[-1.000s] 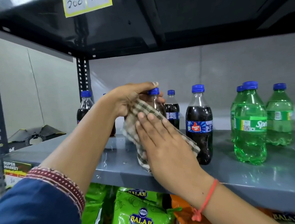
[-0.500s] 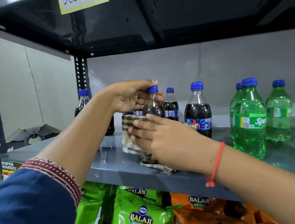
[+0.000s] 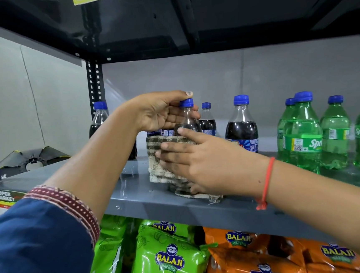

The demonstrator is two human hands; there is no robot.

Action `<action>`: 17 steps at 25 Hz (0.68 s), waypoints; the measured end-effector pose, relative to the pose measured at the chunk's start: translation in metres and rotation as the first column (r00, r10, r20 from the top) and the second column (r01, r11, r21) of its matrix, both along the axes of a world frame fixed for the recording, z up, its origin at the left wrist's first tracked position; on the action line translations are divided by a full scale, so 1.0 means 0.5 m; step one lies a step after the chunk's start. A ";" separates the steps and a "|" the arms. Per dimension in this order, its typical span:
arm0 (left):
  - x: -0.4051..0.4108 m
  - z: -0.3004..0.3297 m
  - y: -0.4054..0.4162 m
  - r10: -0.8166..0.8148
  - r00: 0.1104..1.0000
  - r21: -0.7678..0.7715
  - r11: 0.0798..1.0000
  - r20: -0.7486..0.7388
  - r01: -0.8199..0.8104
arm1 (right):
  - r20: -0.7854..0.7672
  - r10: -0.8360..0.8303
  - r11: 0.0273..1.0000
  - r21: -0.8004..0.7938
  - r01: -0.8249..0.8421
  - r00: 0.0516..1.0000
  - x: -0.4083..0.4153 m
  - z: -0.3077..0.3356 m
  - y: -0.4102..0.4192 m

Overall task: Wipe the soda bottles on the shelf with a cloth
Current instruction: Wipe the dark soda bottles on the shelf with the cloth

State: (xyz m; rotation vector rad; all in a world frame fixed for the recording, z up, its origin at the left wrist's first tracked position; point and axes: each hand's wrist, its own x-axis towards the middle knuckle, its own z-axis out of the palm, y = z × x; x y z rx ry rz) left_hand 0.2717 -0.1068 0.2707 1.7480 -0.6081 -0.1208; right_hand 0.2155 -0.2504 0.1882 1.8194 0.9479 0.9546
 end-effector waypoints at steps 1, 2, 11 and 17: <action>0.000 0.000 0.000 -0.001 1.000 0.003 1.000 0.002 0.001 | 0.023 0.038 0.999 0.037 -0.039 0.999 0.000 -0.001 -0.002; -0.001 0.000 0.000 -0.004 1.000 0.006 1.000 0.001 0.004 | 0.028 0.073 0.995 0.073 -0.075 0.997 0.000 -0.006 -0.003; -0.008 0.016 -0.004 0.030 0.999 0.070 0.997 0.022 -0.032 | -0.061 0.253 0.944 0.235 -0.233 0.965 -0.085 -0.023 -0.036; -0.070 0.086 -0.073 0.192 0.848 -0.092 0.981 0.495 -0.169 | -0.051 0.201 0.942 0.283 -0.179 0.978 -0.147 0.001 -0.135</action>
